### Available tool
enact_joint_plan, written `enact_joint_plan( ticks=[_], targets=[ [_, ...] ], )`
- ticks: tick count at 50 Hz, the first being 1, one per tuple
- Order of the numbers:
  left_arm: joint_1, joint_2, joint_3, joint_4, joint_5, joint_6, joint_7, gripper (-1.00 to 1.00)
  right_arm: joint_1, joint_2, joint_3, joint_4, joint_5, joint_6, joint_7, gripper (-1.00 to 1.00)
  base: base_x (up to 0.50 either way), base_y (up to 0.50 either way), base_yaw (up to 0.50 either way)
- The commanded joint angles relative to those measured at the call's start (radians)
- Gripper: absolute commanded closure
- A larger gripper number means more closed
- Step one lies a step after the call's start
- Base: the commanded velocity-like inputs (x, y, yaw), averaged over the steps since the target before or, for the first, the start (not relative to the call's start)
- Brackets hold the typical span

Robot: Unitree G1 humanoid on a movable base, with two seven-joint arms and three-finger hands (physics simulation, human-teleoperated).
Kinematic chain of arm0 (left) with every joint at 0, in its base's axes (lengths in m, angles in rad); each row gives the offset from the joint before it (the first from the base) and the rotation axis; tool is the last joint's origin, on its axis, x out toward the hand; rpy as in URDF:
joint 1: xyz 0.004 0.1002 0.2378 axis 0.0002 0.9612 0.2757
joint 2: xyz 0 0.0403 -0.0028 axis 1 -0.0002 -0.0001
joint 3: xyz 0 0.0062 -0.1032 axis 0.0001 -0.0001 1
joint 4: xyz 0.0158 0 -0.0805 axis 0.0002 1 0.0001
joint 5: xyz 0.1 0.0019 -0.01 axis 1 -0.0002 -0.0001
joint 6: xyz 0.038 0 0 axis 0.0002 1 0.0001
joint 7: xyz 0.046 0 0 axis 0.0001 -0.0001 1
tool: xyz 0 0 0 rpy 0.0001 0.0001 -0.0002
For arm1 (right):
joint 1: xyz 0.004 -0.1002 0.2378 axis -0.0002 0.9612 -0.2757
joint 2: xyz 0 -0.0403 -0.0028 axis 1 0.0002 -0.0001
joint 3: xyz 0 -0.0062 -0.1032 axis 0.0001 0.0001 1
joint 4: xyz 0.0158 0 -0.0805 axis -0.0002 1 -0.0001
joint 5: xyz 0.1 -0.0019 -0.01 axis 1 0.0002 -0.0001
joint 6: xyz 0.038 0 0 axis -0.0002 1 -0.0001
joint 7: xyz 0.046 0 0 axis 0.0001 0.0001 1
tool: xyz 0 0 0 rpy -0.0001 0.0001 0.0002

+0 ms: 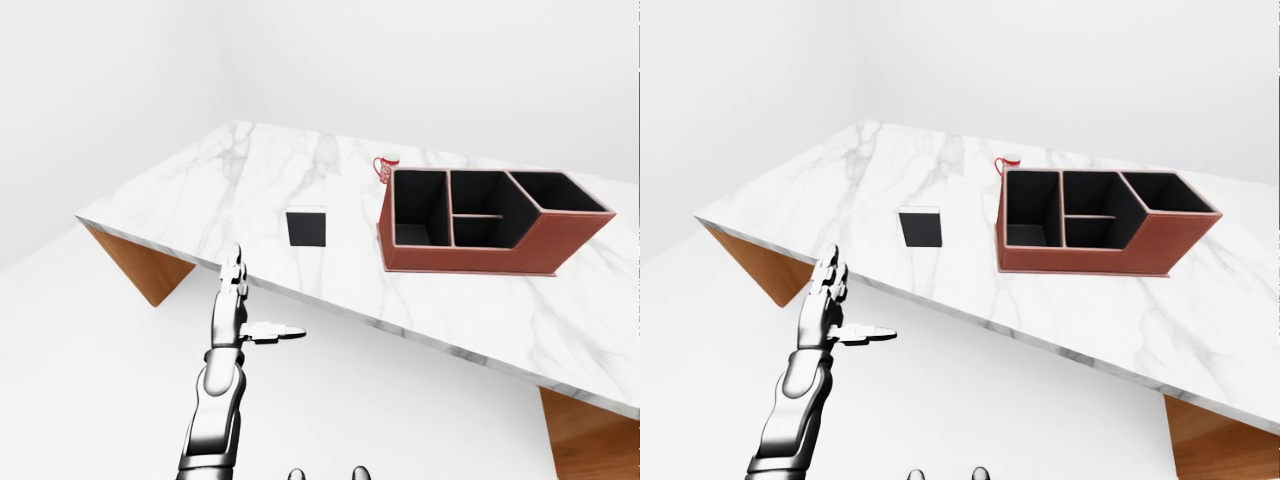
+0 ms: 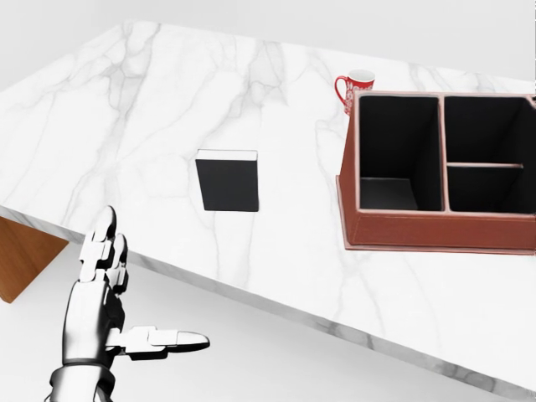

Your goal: Pick up the book and place it in the left compartment of the caddy.

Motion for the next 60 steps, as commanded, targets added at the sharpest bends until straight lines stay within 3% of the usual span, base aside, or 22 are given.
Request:
enact_joint_plan(
  ticks=[1,27,32,42,60],
  targets=[
    [0.004,0.0,0.0,-0.015,0.002,-0.002,0.0,-1.0,0.006,-0.001,-0.008,-0.013,0.009,0.0,-0.007,-1.0,0.1,-0.24,0.0],
    [0.019,-0.003,-0.006,-0.041,0.014,-0.002,-0.005,-1.0,0.001,0.001,-0.009,-0.011,0.003,0.0,-0.005,-1.0,0.1,-0.23,0.0],
    [0.026,-0.005,-0.011,-0.064,0.018,0.012,-0.002,-1.0,0.002,-0.001,-0.007,-0.009,0.003,0.0,-0.005,-1.0,0.1,-0.23,0.0],
    [0.012,-0.002,-0.007,-0.03,0.018,-0.002,-0.001,-1.0,-0.005,-0.002,0.0,0.002,-0.006,0.0,-0.001,-1.0,0.1,-0.23,0.0],
    [0.006,0.0,-0.005,-0.011,0.02,-0.002,-0.002,-1.0,0.0,-0.006,-0.01,-0.008,0.014,0.0,-0.014,-1.0,0.07,-0.16,0.0]
  ],
)
